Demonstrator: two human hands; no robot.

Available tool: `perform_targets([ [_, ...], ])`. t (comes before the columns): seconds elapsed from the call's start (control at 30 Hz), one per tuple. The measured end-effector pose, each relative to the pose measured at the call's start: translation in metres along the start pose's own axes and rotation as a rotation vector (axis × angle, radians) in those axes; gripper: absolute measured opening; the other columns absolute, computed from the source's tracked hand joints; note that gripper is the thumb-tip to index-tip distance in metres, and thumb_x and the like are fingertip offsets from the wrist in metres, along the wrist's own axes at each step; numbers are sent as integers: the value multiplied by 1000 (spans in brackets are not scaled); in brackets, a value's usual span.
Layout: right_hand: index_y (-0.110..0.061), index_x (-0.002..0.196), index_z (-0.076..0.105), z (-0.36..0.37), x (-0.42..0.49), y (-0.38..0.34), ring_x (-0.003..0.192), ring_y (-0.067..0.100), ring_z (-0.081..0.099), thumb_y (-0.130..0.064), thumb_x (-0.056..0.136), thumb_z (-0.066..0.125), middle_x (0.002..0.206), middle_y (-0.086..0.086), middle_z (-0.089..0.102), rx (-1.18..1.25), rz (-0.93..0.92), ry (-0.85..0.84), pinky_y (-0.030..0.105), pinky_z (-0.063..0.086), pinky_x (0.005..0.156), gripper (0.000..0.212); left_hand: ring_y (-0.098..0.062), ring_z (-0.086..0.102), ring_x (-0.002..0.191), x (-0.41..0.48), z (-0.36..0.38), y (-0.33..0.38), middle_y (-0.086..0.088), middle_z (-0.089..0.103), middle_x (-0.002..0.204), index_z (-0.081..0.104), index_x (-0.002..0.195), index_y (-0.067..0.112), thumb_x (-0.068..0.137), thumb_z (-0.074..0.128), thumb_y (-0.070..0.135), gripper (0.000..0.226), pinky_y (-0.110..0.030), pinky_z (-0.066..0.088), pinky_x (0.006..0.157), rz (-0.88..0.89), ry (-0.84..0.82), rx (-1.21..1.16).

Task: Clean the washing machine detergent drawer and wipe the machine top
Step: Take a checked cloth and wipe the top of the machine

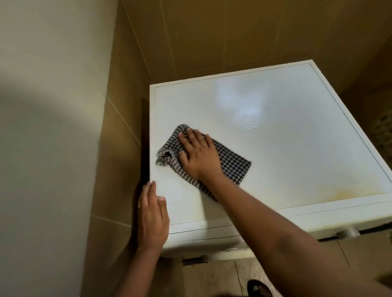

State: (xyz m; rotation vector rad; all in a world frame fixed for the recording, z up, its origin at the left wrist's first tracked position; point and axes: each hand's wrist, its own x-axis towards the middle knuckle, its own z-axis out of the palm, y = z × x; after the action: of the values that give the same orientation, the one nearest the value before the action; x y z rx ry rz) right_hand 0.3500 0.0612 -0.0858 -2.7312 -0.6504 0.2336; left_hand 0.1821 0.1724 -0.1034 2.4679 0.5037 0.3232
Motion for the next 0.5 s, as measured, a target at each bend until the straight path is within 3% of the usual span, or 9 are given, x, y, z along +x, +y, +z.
perform_targets([
  [0.3, -25, 153, 14, -51, 27, 150, 148, 17, 6, -42, 99, 24, 160, 1, 10, 4, 267, 143, 38, -2, 119, 58, -27, 30, 142, 1, 11, -11, -15, 37, 151, 42, 143, 0, 98, 23, 42, 64, -39, 25, 115, 13, -6, 31],
  [0.5, -22, 153, 14, -68, -22, 223, 147, 21, 8, -43, 98, 21, 160, 4, 12, -15, 435, 216, 43, 3, 119, 60, -38, 43, 132, -2, 10, 3, -22, 49, 141, 52, 133, -3, 98, 27, 37, 59, -52, 32, 112, 53, -22, 208],
])
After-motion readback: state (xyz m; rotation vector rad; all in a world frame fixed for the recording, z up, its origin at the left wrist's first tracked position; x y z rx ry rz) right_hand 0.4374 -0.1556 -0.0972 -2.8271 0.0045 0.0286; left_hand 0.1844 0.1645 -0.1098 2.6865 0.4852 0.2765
